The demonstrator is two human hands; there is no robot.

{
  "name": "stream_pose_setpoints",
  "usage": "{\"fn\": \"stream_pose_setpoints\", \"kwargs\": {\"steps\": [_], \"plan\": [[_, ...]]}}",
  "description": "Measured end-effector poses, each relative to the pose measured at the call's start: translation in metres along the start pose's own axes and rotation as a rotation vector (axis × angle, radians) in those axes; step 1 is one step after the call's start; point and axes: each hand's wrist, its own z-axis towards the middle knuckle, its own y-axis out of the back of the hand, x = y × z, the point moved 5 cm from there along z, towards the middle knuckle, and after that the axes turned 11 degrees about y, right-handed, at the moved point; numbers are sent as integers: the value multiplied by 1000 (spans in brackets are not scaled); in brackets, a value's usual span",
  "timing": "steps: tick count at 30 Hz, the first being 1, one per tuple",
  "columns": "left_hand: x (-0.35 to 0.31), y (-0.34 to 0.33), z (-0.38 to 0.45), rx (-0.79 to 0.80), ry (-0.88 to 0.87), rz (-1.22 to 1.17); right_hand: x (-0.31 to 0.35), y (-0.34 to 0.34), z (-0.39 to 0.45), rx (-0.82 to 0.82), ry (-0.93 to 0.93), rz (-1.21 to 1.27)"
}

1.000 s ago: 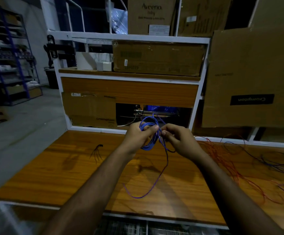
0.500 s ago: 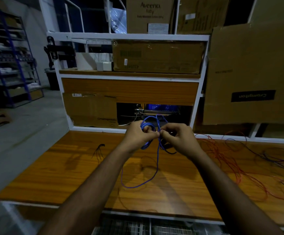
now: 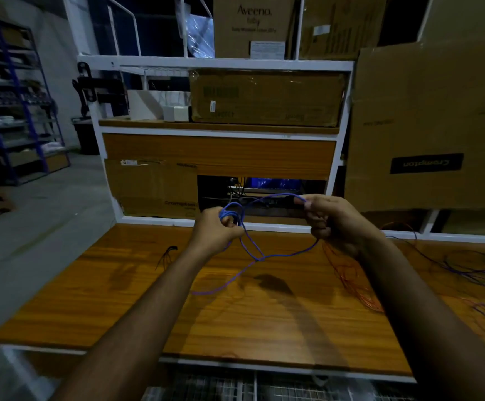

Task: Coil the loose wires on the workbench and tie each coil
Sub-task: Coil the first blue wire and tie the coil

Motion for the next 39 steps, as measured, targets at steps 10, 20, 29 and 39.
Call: {"fn": "stream_pose_setpoints", "kwargs": {"steps": [10, 20, 29, 39], "plan": [[11, 8, 15, -7, 21, 57, 15, 47, 4, -188, 276, -1308], [13, 16, 19, -37, 33, 82, -8, 87, 0, -463, -39, -1094], [7, 0, 13, 139, 16, -115, -21, 55, 9, -52, 48, -1296], [-18, -25, 3, 521, 222, -701, -10, -31, 7, 137, 300, -975]]}}
